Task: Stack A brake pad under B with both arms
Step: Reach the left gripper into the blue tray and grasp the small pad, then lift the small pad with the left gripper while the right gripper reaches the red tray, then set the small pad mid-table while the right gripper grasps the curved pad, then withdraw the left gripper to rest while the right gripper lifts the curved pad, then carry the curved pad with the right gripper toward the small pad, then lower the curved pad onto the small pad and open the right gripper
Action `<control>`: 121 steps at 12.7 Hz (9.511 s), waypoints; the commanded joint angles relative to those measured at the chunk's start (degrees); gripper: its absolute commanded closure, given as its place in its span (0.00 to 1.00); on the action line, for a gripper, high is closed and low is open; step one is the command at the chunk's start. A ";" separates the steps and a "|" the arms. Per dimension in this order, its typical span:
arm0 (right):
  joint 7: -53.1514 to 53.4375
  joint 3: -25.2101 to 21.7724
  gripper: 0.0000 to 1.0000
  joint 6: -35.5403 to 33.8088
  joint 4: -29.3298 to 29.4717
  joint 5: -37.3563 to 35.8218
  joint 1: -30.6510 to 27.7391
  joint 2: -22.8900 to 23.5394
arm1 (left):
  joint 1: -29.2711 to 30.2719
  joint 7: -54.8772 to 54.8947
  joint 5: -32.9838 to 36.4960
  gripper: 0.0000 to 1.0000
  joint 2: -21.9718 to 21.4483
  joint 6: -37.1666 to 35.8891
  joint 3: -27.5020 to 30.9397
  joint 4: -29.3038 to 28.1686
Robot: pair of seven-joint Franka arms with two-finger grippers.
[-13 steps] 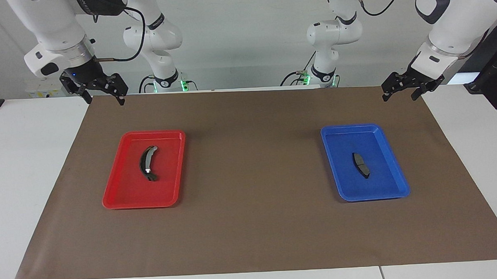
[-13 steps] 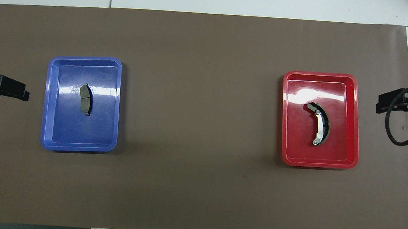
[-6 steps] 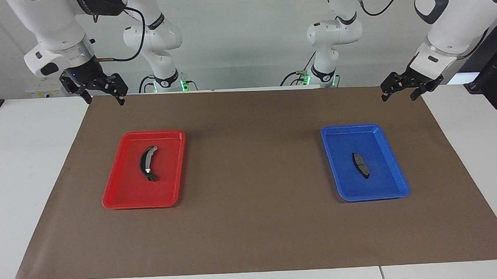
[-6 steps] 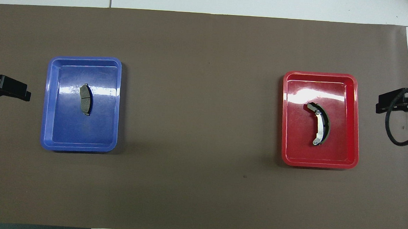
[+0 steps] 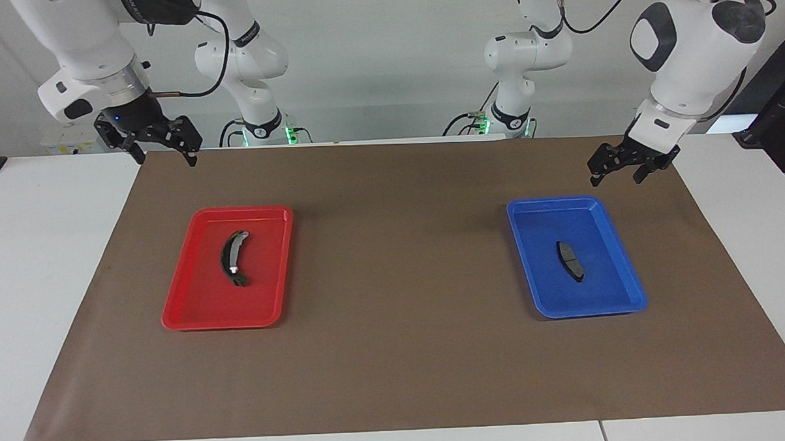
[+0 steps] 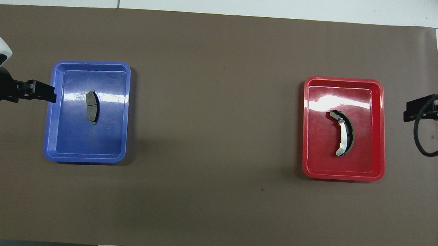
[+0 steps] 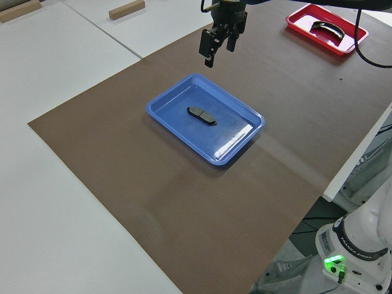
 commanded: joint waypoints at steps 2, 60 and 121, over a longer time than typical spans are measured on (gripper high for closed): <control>0.07 0.22 0.00 -0.20 0.35 0.67 -0.61 0.07 | -0.94 -1.54 -0.20 0.02 4.01 14.16 0.19 -8.11; -11.69 -0.22 0.24 55.52 -44.03 3.65 -1.75 7.10 | -2.71 8.99 -0.20 0.00 9.84 -1.26 1.50 3.99; 38.13 0.83 0.90 43.83 -9.66 3.48 37.72 29.69 | 0.38 1.35 1.91 0.00 0.70 -15.43 1.77 10.25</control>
